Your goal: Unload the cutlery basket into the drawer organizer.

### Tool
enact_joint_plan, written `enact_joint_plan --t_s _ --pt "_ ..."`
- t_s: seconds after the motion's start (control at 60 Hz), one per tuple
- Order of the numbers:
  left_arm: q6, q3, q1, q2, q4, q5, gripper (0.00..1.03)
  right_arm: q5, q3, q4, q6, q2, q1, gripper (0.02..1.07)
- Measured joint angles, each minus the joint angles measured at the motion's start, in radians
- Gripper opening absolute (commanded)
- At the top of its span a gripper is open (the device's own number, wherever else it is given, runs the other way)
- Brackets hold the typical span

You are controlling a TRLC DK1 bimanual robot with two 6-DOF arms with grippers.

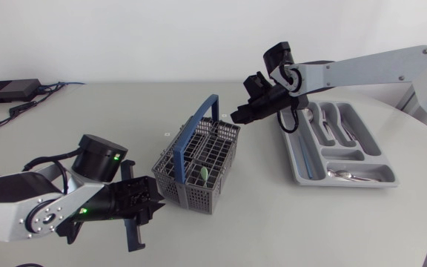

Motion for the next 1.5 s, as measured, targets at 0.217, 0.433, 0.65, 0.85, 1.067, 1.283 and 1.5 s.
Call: enact_joint_plan --t_s 0.217,0.433,0.65,0.85,1.067,1.283,1.5 --pt "0.000 0.038 0.059 0.095 0.094 -0.002 0.19 -0.033 -0.099 0.000 -0.001 -0.050 0.003 0.09" --pt "0.001 0.092 0.130 0.167 0.113 -0.013 0.19 -0.030 -0.227 0.015 -0.001 -0.161 0.010 0.09" --pt "0.001 0.142 0.195 0.241 0.130 -0.029 0.19 -0.015 -0.322 0.019 0.000 -0.238 0.063 0.09" --pt "0.004 0.224 0.247 0.308 0.143 -0.035 0.19 0.025 -0.391 0.019 0.010 -0.305 0.113 0.09" --pt "0.020 0.296 0.272 0.380 0.143 -0.046 0.19 0.027 -0.438 0.011 0.019 -0.351 0.155 0.08" --pt "0.027 0.332 0.272 0.423 0.146 -0.036 0.19 0.058 -0.491 0.003 0.026 -0.388 0.172 0.08" --pt "0.035 0.332 0.296 0.406 0.147 0.025 0.19 0.081 -0.557 0.040 0.021 -0.471 0.141 0.10"
